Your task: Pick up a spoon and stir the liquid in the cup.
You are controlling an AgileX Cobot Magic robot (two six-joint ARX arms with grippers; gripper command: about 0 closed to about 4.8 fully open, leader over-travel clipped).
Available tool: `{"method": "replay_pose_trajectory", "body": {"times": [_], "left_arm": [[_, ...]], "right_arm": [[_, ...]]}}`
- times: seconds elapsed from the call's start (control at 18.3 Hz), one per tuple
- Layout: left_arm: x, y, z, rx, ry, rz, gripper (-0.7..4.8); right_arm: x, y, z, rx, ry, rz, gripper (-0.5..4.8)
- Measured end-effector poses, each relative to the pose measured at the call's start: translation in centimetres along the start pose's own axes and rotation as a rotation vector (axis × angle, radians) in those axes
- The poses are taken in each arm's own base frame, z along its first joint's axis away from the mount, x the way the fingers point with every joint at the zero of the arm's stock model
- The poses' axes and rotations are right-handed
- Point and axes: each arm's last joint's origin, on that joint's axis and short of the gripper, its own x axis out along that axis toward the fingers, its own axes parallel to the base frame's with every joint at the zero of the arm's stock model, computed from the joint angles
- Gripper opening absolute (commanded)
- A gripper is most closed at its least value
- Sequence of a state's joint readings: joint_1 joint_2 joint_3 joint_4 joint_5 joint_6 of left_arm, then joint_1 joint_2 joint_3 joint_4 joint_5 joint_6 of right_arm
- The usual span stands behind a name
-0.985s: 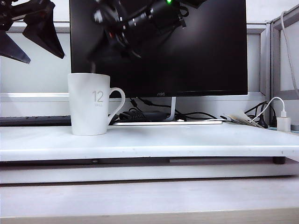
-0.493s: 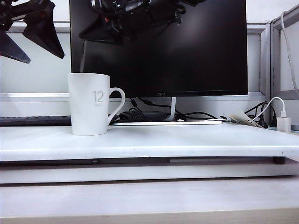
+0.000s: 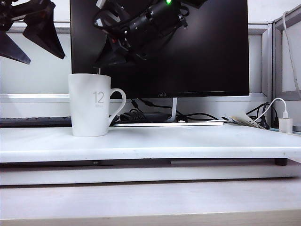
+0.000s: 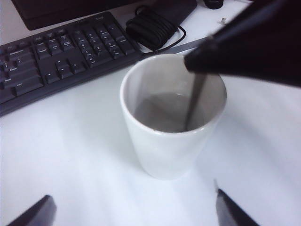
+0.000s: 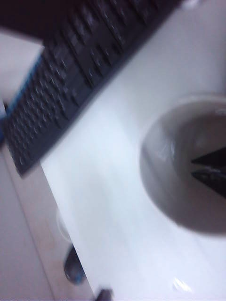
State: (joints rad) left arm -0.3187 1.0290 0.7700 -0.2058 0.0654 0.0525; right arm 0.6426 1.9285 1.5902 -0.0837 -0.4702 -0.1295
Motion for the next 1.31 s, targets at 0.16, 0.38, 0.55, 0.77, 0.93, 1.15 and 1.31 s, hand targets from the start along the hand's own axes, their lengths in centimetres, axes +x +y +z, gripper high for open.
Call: {"method": "replay_pose_trajectory", "body": {"times": [0.16,0.38,0.55,0.77,0.93,1.15,1.31], "left_arm": [[0.0,0.0,0.0,0.0,0.0,0.001,4.79],[0.0,0.0,0.0,0.0,0.0,0.001,4.79],[0.0,0.0,0.0,0.0,0.0,0.001,4.79],[0.0,0.0,0.0,0.0,0.0,0.001,4.79],[0.0,0.0,0.0,0.0,0.0,0.001,4.79],[0.0,0.0,0.0,0.0,0.0,0.0,4.79],[0.0,0.0,0.0,0.0,0.0,0.0,4.79]], "right_arm": [[0.0,-0.1,0.9,-0.046,-0.085,-0.009,-0.01],[-0.2,0.4,1.7,-0.099,-0.175,0.168,-0.01],[-0.1,0.6,1.3,-0.073,-0.134,0.209,-0.01],[-0.2,0.4,-0.2,0.014,-0.002,0.191,-0.01],[-0.3,0.1,-0.2,0.019,0.036,0.049,-0.01],[-0.1,-0.3,0.5,-0.034,-0.045,-0.046,-0.01],[-0.2,-0.1,1.5,-0.088,-0.151,0.059,-0.01]]}}
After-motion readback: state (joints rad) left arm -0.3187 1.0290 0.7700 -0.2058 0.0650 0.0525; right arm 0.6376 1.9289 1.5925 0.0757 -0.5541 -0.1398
